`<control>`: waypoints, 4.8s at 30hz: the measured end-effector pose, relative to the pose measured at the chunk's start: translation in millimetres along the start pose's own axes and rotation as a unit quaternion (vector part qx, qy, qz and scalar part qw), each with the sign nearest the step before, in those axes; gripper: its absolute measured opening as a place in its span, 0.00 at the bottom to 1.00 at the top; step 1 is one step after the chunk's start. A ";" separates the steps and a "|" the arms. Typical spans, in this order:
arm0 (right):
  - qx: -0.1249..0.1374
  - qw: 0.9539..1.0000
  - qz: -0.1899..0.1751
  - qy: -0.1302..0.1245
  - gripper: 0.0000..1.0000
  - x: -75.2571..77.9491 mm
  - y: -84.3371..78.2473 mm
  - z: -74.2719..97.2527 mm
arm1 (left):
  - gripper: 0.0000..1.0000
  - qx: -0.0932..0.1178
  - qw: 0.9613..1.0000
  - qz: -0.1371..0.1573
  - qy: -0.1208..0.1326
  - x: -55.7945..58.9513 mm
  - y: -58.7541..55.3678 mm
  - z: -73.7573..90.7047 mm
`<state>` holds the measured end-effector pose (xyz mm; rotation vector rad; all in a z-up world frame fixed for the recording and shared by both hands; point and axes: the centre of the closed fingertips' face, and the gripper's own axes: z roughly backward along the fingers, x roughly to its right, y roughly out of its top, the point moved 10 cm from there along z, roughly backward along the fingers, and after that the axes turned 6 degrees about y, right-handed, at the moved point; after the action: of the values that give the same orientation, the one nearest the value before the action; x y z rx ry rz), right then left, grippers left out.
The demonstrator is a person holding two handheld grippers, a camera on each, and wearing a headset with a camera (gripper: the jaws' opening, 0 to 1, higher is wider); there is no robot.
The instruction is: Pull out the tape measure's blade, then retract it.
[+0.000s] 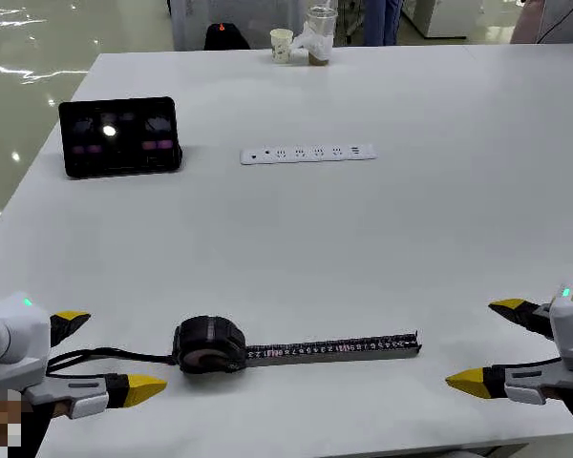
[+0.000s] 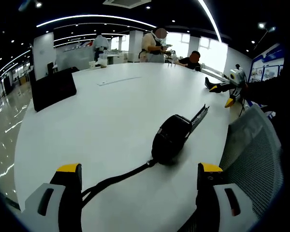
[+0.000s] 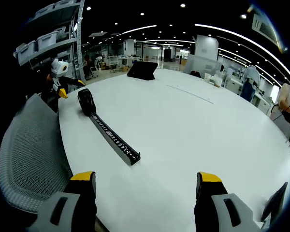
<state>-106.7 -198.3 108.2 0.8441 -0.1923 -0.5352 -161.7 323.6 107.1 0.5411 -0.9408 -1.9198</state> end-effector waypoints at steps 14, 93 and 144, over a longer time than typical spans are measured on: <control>-0.002 1.000 -0.019 -0.011 0.95 -4.2 -18.3 14.8 | 0.99 0.002 1.000 0.003 0.024 -5.9 -16.7 14.6; -0.066 0.991 0.096 0.068 0.99 5.1 25.4 -21.6 | 0.99 -0.070 0.996 0.060 -0.001 82.1 91.5 -27.5; -0.141 0.955 0.208 0.155 0.95 25.0 65.7 -68.9 | 0.97 0.016 0.972 0.144 0.187 97.6 55.3 -81.5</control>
<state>-35.5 -130.3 111.3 0.5749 -0.0010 -0.0277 -124.9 190.0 101.0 0.7132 -0.7584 -1.4798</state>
